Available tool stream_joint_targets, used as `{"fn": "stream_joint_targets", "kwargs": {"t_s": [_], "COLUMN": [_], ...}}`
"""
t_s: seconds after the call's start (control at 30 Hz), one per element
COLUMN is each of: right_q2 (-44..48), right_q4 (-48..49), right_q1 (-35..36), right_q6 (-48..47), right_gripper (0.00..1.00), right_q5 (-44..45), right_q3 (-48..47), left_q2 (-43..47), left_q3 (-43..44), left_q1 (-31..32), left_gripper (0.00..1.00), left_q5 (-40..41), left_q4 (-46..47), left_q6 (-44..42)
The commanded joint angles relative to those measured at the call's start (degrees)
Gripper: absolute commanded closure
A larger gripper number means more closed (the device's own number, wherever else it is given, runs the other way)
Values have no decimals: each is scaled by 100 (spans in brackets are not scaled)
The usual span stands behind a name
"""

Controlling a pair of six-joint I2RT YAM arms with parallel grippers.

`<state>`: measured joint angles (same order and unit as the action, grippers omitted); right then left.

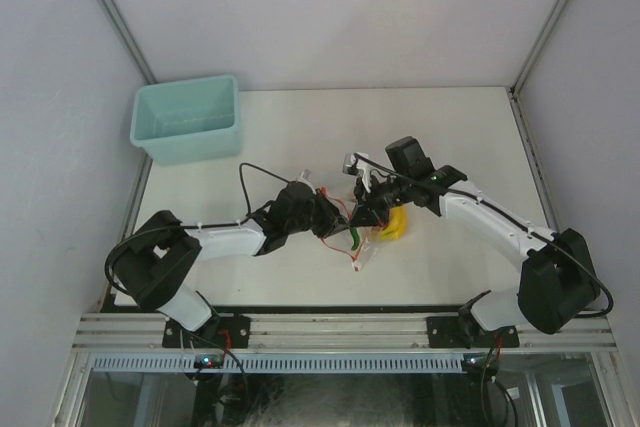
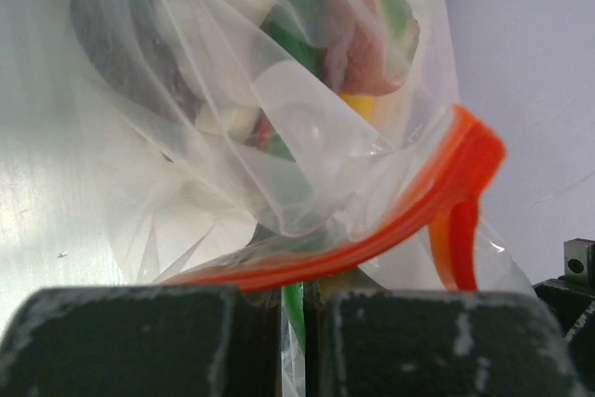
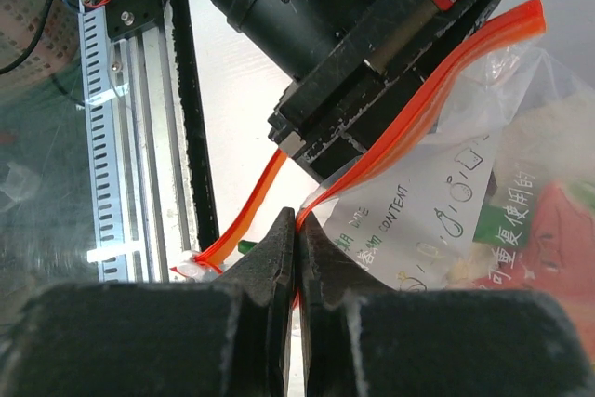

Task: Open the zip-top bag and remove the fake food
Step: Pick up the fake vegetable from the zipper food storage bag.

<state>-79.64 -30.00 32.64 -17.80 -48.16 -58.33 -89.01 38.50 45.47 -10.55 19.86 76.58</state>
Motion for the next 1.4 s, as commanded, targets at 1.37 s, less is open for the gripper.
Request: {"fn": "stream_joint_targets", "kwargs": {"t_s": [1.37], "right_q2": [186], "right_q4": [62], "right_q1": [-1026], "right_q6": [-154], "right_gripper": [100], "right_q5": [-68], "right_q3": [120], "left_q2": [2627], "left_q3": [-534], "left_q1": [-345], "left_gripper": [100], "left_q5": [-1178], "left_q4": [-2137], "left_q6": [-1280]}}
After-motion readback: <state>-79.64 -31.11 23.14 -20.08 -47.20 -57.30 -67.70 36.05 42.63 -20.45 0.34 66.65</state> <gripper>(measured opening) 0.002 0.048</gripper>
